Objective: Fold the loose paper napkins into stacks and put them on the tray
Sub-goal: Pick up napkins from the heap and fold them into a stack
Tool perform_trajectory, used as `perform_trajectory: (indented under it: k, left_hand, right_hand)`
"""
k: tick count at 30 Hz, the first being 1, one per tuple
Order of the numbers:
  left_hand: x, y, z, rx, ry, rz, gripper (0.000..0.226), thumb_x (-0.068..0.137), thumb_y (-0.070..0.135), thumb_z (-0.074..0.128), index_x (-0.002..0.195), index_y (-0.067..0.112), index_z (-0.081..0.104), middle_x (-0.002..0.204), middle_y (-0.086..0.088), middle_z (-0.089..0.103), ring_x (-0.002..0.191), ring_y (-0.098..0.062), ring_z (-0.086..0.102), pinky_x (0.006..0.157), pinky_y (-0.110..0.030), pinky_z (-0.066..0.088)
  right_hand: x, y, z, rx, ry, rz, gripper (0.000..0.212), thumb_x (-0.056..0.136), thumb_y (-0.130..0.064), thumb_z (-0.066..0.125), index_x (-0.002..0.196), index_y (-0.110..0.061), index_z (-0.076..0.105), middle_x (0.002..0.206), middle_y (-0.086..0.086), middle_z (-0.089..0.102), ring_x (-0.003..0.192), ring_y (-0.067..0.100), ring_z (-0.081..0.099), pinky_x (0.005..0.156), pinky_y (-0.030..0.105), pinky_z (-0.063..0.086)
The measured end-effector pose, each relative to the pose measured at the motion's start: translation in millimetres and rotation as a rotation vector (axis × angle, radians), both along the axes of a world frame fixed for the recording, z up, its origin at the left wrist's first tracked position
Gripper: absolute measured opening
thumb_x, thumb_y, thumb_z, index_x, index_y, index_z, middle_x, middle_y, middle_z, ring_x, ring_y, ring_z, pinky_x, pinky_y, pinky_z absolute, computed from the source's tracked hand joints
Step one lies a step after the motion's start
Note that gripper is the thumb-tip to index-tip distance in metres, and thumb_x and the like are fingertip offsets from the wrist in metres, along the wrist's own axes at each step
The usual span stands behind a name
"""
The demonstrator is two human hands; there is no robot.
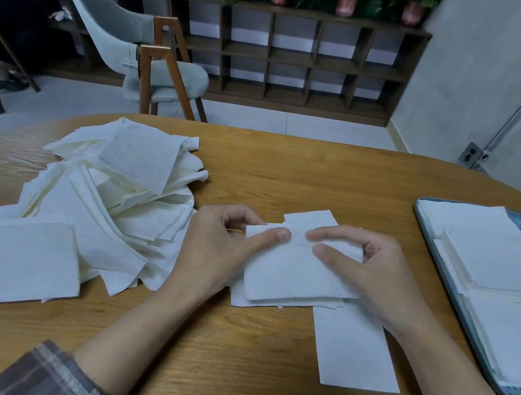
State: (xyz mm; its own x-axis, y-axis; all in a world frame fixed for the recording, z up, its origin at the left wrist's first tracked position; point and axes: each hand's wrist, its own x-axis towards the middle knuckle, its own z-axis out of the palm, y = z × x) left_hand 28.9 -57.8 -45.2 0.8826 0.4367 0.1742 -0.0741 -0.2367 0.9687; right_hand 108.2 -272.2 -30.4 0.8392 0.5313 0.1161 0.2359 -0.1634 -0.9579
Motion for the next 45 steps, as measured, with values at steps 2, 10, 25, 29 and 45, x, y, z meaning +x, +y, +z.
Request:
perform_trajectory:
  k: [2, 10, 25, 29, 45]
  left_hand:
    - [-1.5, -2.5, 1.2, -0.043, -0.01, -0.026, 0.024, 0.077, 0.03, 0.094, 0.076, 0.018, 0.073, 0.057, -0.011, 0.057, 0.054, -0.017, 0.044, 0.051, -0.024, 0.033]
    - [-0.6, 0.9, -4.7, 0.244, -0.064, -0.036, 0.025, 0.09, 0.022, 0.083, 0.111, 0.027, 0.071, 0.073, 0.005, 0.072, 0.073, -0.009, 0.068, 0.072, -0.023, 0.052]
    - [-3.7, 10.7, -14.9, 0.786, 0.175, -0.395, 0.062, 0.072, 0.079, 0.072, 0.122, 0.042, 0.073, 0.114, 0.026, 0.055, 0.117, 0.003, 0.047, 0.108, -0.042, 0.04]
    - [-2.7, 7.6, -14.5, 0.677, 0.093, -0.363, 0.033, 0.08, 0.051, 0.087, 0.106, 0.034, 0.078, 0.106, 0.02, 0.066, 0.108, -0.002, 0.06, 0.099, -0.039, 0.048]
    - [-6.6, 6.9, 7.0, 0.134, -0.022, -0.384, 0.011, 0.093, 0.01, 0.079, 0.101, 0.017, 0.077, 0.098, 0.003, 0.078, 0.097, -0.016, 0.074, 0.088, -0.028, 0.057]
  right_hand:
    - [0.2, -0.9, -0.8, 0.009, 0.0, -0.004, 0.016, 0.094, -0.016, 0.077, 0.103, -0.027, 0.085, 0.112, -0.01, 0.079, 0.111, 0.007, 0.071, 0.09, 0.02, 0.054]
    - [11.1, -4.8, -6.2, 0.033, -0.063, -0.181, 0.023, 0.095, -0.008, 0.075, 0.105, -0.027, 0.083, 0.112, -0.021, 0.077, 0.112, -0.006, 0.066, 0.092, 0.008, 0.045]
    - [23.4, -9.3, -17.3, 0.032, -0.121, -0.265, 0.034, 0.097, -0.002, 0.068, 0.112, -0.03, 0.08, 0.118, -0.026, 0.074, 0.122, -0.004, 0.062, 0.11, 0.031, 0.048]
    - [23.6, -8.4, -18.2, 0.01, -0.133, -0.254, 0.034, 0.099, -0.004, 0.067, 0.113, -0.033, 0.079, 0.12, -0.025, 0.074, 0.124, -0.003, 0.061, 0.111, 0.03, 0.047]
    - [15.4, -5.3, -6.1, 0.141, 0.142, -0.068, 0.045, 0.094, -0.062, 0.061, 0.115, -0.027, 0.081, 0.116, -0.014, 0.076, 0.113, 0.005, 0.069, 0.098, 0.033, 0.049]
